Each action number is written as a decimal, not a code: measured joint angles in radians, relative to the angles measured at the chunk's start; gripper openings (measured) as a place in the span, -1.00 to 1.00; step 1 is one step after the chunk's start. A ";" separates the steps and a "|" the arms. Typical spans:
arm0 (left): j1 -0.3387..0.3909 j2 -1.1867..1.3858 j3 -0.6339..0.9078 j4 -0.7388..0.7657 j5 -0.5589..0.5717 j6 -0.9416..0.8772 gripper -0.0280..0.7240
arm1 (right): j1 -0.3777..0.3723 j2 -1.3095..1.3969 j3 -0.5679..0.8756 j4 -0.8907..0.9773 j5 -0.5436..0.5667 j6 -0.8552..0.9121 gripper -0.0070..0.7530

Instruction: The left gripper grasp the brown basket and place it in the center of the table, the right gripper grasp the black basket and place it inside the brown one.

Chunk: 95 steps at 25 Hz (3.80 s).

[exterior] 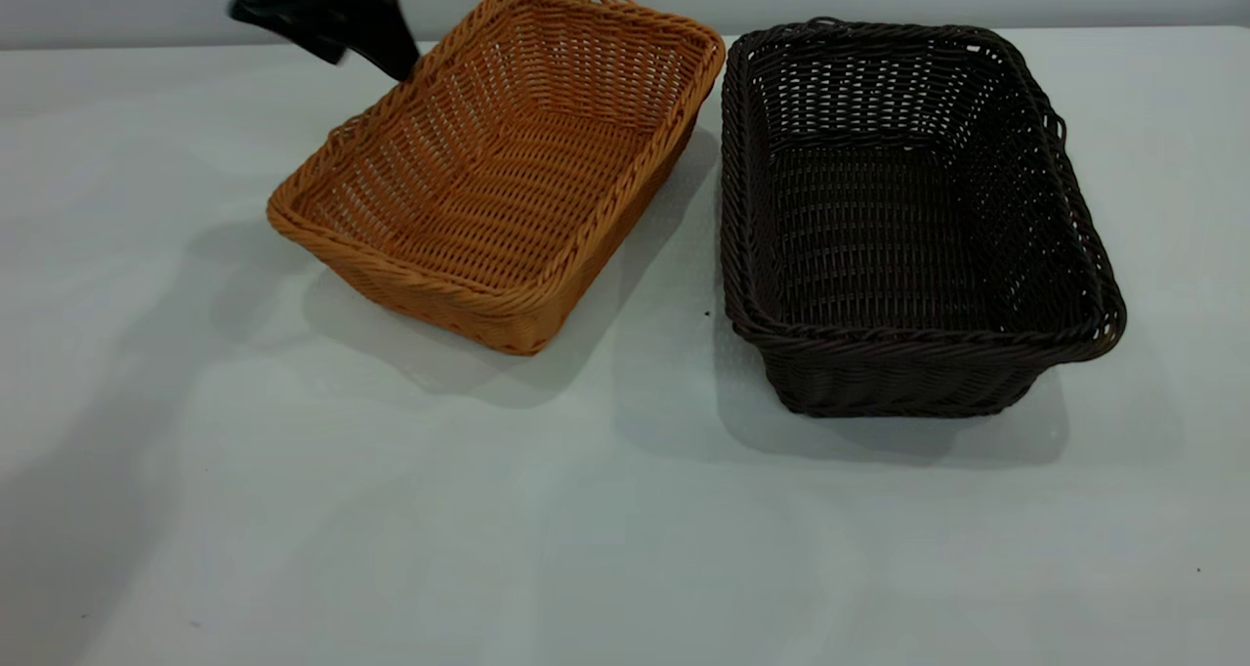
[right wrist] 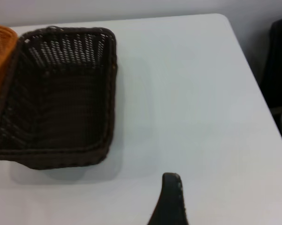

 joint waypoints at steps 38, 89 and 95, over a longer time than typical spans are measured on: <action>-0.001 -0.027 -0.080 -0.018 -0.059 0.012 -0.72 | 0.142 1.624 -0.118 1.111 -0.364 -0.160 0.23; -0.062 -0.037 -0.080 -0.029 0.329 0.535 -0.72 | -0.405 1.866 -0.577 0.999 -0.388 -0.617 -0.77; -0.228 -0.031 -0.080 -0.025 0.315 0.660 -0.72 | -0.450 1.842 -0.577 0.945 -0.380 -0.628 -0.77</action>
